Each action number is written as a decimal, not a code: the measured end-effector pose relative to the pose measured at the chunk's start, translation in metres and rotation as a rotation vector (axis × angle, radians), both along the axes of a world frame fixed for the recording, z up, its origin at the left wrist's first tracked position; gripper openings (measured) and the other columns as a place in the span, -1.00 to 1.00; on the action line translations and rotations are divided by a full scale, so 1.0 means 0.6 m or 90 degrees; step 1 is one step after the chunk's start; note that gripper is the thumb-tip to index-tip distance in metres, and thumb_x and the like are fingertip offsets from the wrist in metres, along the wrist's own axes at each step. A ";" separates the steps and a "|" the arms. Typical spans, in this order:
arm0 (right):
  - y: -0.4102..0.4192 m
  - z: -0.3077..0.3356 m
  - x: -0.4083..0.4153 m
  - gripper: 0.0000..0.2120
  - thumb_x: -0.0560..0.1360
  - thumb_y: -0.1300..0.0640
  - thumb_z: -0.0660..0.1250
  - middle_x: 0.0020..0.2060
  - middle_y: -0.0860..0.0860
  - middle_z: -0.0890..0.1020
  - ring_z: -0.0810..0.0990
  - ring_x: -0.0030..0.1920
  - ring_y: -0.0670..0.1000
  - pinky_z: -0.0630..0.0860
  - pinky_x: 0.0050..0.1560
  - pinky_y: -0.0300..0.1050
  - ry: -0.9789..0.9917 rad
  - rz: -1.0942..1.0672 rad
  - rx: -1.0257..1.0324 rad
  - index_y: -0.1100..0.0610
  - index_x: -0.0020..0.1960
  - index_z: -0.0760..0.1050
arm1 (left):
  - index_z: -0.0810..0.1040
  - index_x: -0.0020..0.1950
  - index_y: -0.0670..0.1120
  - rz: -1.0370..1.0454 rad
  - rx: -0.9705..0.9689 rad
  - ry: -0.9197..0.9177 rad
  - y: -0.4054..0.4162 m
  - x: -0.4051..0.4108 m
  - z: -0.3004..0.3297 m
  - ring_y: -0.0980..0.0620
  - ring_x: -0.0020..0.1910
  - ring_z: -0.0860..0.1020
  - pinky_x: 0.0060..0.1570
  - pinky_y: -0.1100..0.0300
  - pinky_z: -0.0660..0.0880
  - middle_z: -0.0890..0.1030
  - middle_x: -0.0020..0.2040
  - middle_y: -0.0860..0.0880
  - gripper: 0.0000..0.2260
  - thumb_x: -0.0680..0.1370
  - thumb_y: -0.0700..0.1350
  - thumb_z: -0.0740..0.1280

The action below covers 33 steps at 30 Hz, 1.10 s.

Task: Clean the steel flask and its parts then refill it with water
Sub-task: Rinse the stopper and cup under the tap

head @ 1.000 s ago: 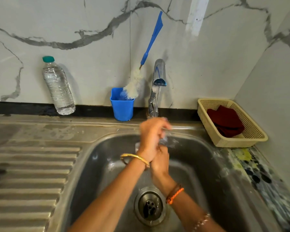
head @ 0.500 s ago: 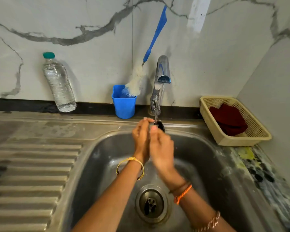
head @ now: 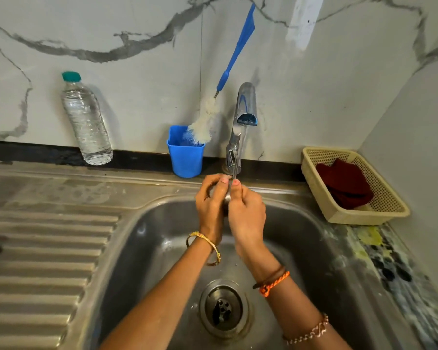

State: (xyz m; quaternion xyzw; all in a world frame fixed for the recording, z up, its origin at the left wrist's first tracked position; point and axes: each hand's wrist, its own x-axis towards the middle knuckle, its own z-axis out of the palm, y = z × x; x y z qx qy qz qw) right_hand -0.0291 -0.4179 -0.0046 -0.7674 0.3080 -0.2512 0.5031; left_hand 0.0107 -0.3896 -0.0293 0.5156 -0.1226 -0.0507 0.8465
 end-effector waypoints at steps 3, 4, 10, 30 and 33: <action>0.002 -0.015 -0.003 -0.58 0.60 -0.01 0.02 -0.30 0.14 0.60 0.57 -0.26 0.18 0.32 -0.28 -0.12 -0.082 0.108 -0.305 0.25 -0.12 0.50 | 0.54 -0.25 -0.14 -0.035 -0.025 0.119 0.015 0.028 0.020 0.13 -0.36 0.52 -0.32 0.27 0.48 0.56 -0.43 0.06 -0.81 0.55 -0.18 0.25; -0.007 -0.023 -0.008 -0.57 0.59 -0.01 -0.01 -0.36 0.17 0.59 0.57 -0.33 0.20 0.32 -0.34 -0.10 -0.137 0.142 -0.446 0.26 -0.15 0.48 | 0.53 -0.27 -0.12 -0.104 0.000 0.236 0.021 0.035 0.036 0.09 -0.37 0.52 -0.34 0.24 0.48 0.56 -0.47 0.04 -0.80 0.54 -0.12 0.26; -0.036 -0.029 0.006 -0.49 0.61 -0.11 -0.05 -0.32 0.14 0.61 0.60 -0.28 0.14 0.51 -0.22 0.01 -0.098 0.117 -0.260 0.20 -0.12 0.53 | 0.50 -0.15 -0.06 -0.073 0.055 0.149 0.005 0.007 0.027 0.11 -0.22 0.55 -0.26 0.28 0.50 0.57 -0.26 0.02 -0.88 0.56 -0.08 0.26; -0.043 -0.017 0.017 -0.57 0.48 -0.10 0.23 -0.58 -0.12 0.40 0.38 -0.48 -0.05 0.24 -0.44 -0.18 -0.132 0.026 -0.244 0.05 -0.50 0.35 | 0.51 -0.13 -0.14 -0.282 0.089 0.546 0.015 0.021 0.051 -0.04 -0.27 0.52 -0.31 0.08 0.47 0.58 -0.34 -0.11 -0.69 0.56 0.09 0.20; -0.048 -0.017 0.028 -0.61 0.47 -0.06 0.12 -0.40 0.00 0.61 0.55 -0.35 0.03 0.38 -0.27 -0.16 -0.172 0.142 -0.488 0.13 -0.32 0.58 | 0.51 -0.14 -0.17 -0.272 -0.049 0.553 0.019 0.027 0.049 -0.06 -0.27 0.56 -0.25 0.07 0.48 0.60 -0.41 -0.13 -0.67 0.57 0.07 0.16</action>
